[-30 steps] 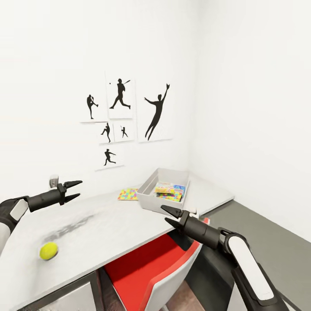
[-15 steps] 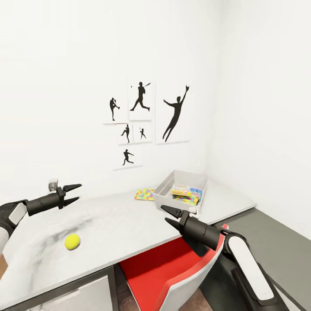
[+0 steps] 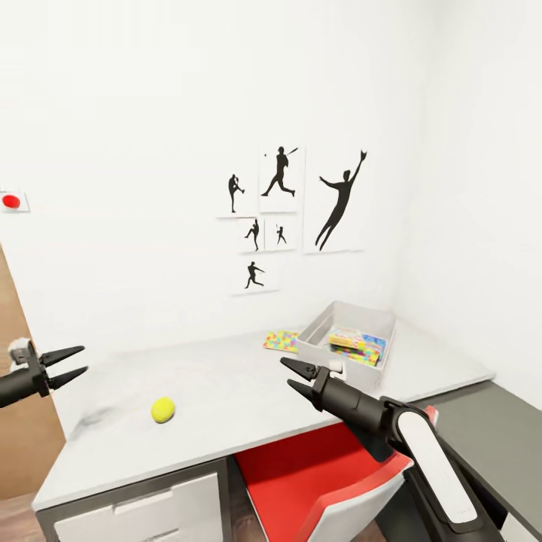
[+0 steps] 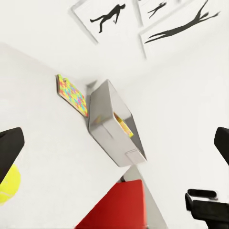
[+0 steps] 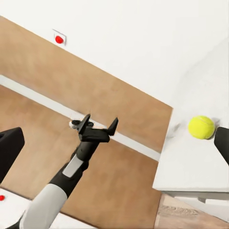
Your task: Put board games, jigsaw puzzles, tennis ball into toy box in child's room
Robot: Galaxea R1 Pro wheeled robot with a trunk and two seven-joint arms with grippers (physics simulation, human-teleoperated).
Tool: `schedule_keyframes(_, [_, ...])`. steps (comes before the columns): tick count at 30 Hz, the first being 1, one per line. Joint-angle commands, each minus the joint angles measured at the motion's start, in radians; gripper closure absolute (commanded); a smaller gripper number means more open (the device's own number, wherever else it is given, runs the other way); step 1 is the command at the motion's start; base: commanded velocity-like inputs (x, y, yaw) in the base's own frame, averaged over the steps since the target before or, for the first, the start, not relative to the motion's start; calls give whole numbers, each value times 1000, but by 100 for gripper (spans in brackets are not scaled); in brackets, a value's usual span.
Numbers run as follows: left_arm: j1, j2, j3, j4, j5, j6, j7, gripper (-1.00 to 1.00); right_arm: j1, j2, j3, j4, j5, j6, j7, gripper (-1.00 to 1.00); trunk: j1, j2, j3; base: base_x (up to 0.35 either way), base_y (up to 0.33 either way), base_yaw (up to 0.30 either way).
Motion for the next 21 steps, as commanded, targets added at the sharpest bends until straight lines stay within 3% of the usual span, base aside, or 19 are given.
schedule_keyframes(1, [20,15,1,-2,0,-9,-31,-100,-1,-1,0,0,6,2,6,-100,0,-1,-1,0,0,270])
schedule_keyframes(6, [60,64,0,-4,-1,-51,-149,-100,-1,-1,1,1,6,2,4,-100,0,-1,3,0,0,271])
schedule_keyframes(8, [65,73,-1,-4,-2,-58,-149,-100,-1,-1,2,1,6,1,3,-100,0,-1,4,0,0,271])
schedule_keyframes(21, [68,70,-1,-5,-1,-64,-149,-100,-1,0,4,1,9,-2,1,-100,0,-1,10,0,17,248])
